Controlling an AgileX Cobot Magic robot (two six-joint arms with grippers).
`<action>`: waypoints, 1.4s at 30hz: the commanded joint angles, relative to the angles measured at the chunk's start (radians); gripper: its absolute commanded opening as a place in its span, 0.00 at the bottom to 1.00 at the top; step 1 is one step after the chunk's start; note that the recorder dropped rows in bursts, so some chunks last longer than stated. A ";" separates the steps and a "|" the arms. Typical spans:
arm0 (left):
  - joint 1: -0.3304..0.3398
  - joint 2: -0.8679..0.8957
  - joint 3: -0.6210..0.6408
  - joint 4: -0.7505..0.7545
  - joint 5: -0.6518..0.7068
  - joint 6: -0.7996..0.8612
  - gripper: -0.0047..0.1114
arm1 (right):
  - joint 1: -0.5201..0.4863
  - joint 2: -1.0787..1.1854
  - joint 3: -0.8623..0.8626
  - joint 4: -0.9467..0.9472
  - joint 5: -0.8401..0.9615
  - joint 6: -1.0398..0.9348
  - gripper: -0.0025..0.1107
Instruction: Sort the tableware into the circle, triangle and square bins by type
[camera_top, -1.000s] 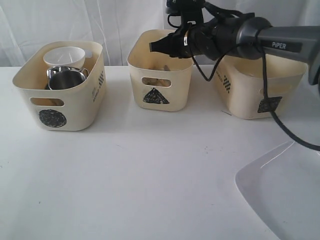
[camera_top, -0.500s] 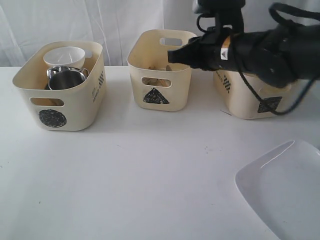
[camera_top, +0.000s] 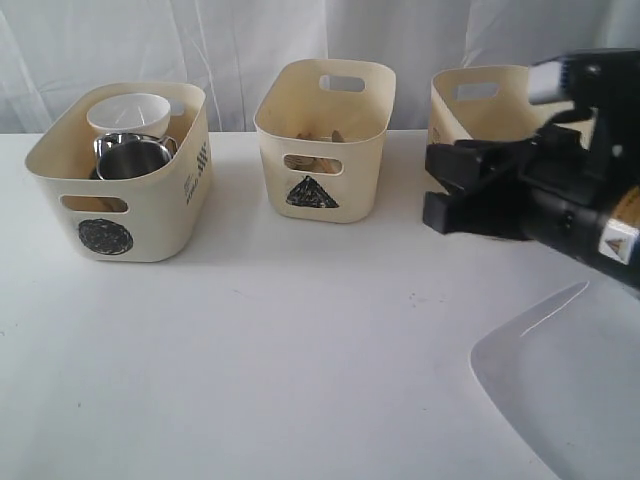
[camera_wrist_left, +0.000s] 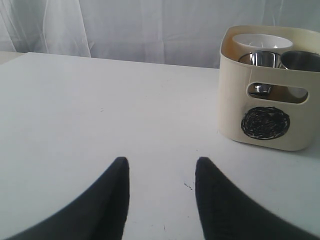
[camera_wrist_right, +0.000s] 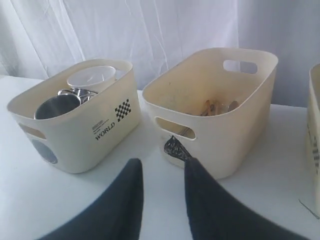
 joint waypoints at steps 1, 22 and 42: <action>0.003 -0.005 0.003 -0.005 0.000 -0.001 0.45 | -0.002 -0.156 0.119 0.007 -0.018 -0.008 0.27; 0.003 -0.005 0.003 -0.005 0.000 -0.001 0.45 | -0.002 -0.587 0.241 0.007 0.201 -0.008 0.27; 0.003 -0.005 0.003 -0.005 0.000 -0.001 0.45 | -0.135 -1.028 0.487 0.385 0.422 -0.008 0.27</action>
